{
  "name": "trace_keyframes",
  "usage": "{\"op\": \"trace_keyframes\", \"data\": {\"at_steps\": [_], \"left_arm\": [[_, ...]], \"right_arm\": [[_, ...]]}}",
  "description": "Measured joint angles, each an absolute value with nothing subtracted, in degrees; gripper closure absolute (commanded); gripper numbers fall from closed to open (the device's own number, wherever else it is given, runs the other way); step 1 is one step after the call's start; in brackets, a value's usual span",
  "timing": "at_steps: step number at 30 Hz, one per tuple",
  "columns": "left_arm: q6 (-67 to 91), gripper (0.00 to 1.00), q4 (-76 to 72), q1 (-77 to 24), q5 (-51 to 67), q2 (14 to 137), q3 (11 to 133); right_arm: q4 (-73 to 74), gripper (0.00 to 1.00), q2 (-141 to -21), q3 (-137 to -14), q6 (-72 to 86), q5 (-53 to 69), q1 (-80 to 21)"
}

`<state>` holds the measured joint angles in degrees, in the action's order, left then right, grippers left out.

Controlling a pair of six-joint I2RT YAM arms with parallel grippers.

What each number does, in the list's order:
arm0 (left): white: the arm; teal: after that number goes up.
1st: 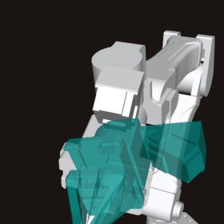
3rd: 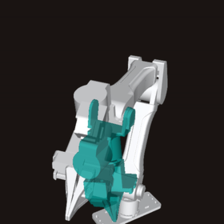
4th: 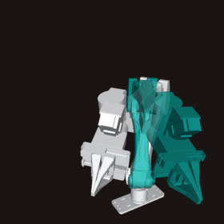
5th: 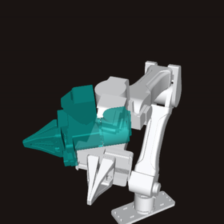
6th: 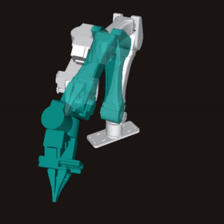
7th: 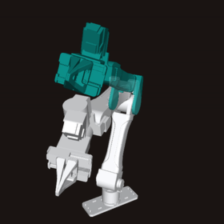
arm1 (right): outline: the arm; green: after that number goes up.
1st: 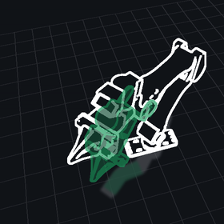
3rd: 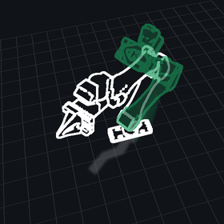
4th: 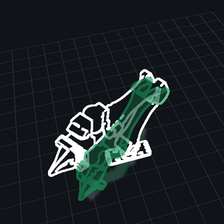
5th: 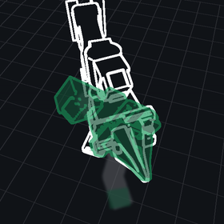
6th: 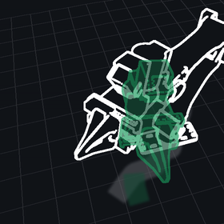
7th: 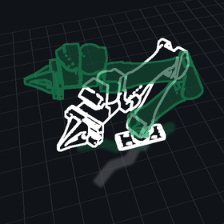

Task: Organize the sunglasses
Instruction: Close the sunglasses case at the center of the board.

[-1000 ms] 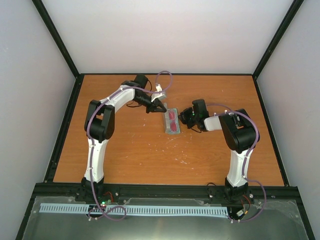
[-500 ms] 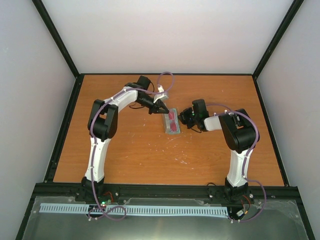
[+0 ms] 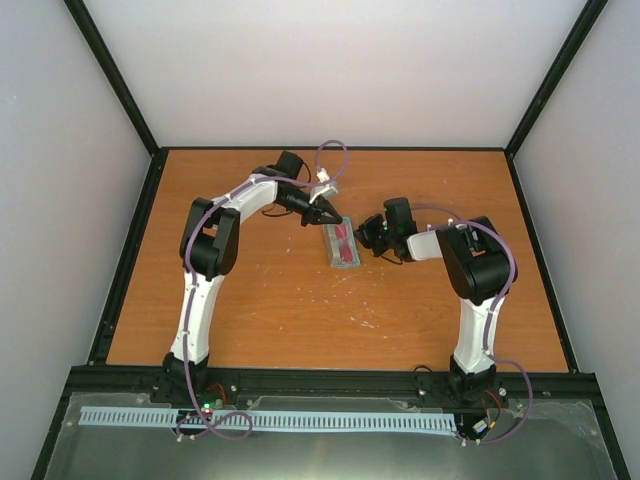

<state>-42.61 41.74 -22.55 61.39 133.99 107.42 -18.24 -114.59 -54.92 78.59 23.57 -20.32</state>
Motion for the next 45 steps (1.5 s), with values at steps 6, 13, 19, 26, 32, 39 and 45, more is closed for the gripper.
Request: {"op": "trace_keyframes", "data": {"at_steps": [6, 13, 19, 26, 32, 39, 45], "left_arm": [[-41.25, 0.99, 41.23, -21.47, 61.98, 133.69, 107.2], [-42.98, 0.99, 39.09, -16.25, 60.8, 119.2, 95.74], [-47.59, 0.99, 38.98, -13.67, 58.65, 109.1, 86.04], [-47.4, 0.99, 38.89, -15.84, 56.45, 115.52, 85.23], [-46.57, 0.99, 38.57, -17.87, 55.48, 118.93, 87.57], [-45.3, 0.99, 37.65, -19.79, 55.59, 121.45, 91.13], [-44.45, 0.99, 36.86, -20.78, 57.04, 124.68, 94.08]], "right_arm": [[-18.24, 0.97, -114.61, -54.94, 78.39, 23.81, -20.27], [-17.43, 0.97, -115.57, -56.49, 77.32, 24.97, -20.23], [-16.25, 0.97, -115.57, -56.97, 76.07, 25.1, -20.23], [-15.88, 0.97, -115.57, -57.1, 74.96, 25.17, -20.23], [-14.74, 0.97, -115.57, -57.74, 74.52, 25.23, -20.23], [-13.63, 0.97, -115.57, -58.33, 74.32, 25.32, -20.23], [-13.43, 0.97, -115.57, -58.37, 74.0, 25.74, -20.21]]}}
